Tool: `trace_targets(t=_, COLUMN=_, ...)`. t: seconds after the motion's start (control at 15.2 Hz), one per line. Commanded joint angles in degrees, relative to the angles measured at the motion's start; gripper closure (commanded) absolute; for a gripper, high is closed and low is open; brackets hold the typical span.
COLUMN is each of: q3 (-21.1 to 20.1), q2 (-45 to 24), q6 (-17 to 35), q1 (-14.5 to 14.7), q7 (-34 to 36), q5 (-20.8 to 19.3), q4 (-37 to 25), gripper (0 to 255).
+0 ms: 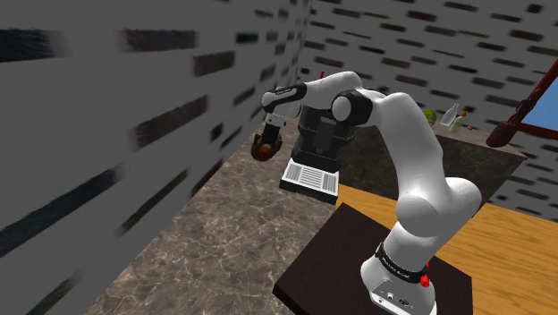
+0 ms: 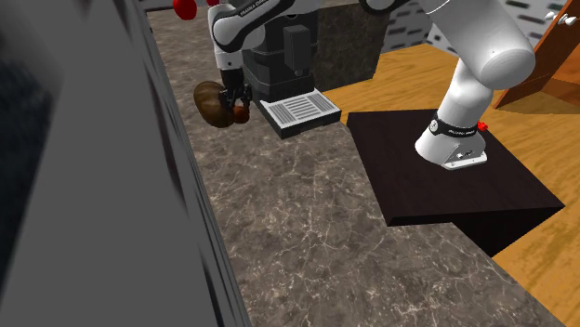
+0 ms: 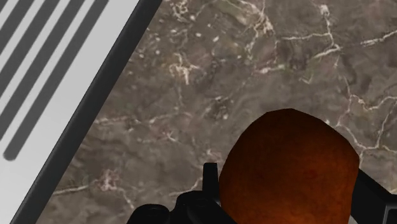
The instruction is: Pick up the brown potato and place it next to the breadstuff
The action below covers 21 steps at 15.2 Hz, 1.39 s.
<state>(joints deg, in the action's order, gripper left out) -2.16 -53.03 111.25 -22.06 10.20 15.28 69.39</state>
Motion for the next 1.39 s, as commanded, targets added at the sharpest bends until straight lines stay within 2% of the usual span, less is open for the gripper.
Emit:
trace_targets(t=0.0, q3=0.0, q2=-1.0, q6=0.9, q1=0.1, q7=-0.2, q5=0.0, q4=-0.1, gripper=255)
trace_targets(t=0.59, q3=-0.1, q2=-5.9, q6=4.1, q1=0.1, q7=-1.1, q5=0.2, q4=-1.7, gripper=255)
trace_targets(t=1.12, q3=-0.1, q2=-5.9, q6=4.1, q1=0.1, q7=-1.1, q5=0.2, q4=-1.7, gripper=255)
trace_targets(t=1.19, q3=-0.1, q2=-5.9, q6=4.1, q1=0.1, q7=-1.1, q5=0.2, q4=-1.7, gripper=0)
trace_targets(t=1.32, q3=-0.1, q2=-5.9, q6=4.1, q1=0.1, q7=-1.1, q5=0.2, q4=-1.7, gripper=0)
